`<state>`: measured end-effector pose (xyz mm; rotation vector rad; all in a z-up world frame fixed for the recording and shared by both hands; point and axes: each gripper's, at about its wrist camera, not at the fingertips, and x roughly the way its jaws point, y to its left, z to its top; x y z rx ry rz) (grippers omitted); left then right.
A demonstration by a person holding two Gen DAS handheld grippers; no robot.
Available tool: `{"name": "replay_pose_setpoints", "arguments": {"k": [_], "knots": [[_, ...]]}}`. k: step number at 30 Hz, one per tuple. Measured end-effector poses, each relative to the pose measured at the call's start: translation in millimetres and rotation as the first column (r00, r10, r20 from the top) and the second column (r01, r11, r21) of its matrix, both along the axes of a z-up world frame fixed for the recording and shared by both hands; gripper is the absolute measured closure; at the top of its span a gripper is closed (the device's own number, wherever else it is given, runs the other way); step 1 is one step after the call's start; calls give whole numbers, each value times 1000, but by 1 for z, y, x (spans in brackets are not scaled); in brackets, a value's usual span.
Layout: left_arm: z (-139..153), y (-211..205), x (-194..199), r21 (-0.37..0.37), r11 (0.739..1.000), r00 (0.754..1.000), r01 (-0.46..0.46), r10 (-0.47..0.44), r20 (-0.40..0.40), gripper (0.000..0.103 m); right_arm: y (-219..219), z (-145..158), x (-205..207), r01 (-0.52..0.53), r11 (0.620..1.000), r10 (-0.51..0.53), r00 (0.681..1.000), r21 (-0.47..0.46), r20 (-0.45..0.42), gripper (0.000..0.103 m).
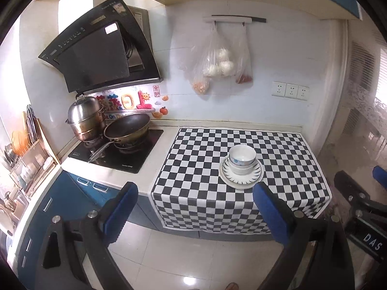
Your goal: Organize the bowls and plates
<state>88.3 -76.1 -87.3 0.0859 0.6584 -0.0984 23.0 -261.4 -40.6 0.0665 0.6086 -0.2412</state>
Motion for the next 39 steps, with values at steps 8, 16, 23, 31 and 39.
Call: {"name": "replay_pose_setpoints", "arguments": {"k": [8,16,23,31,39], "knots": [[6,37,-47,17,998,998,64,-64,-4,6,44,16,-77,78,997,-78,997,-7,14,0],[23,50,-83,16,994,994,107,-107,18,6,64,30,-122,97,995,-97,995,-9,20,0],[36,46,-101,11,995,993,100,-101,56,6,65,44,-145,93,995,-90,994,-48,55,0],[36,44,-109,9,996,995,87,-87,51,6,55,43,-152,84,996,-83,996,-37,41,0],[34,46,-112,6,997,996,74,-74,53,6,51,40,-148,81,996,-81,996,-35,24,0]]}}
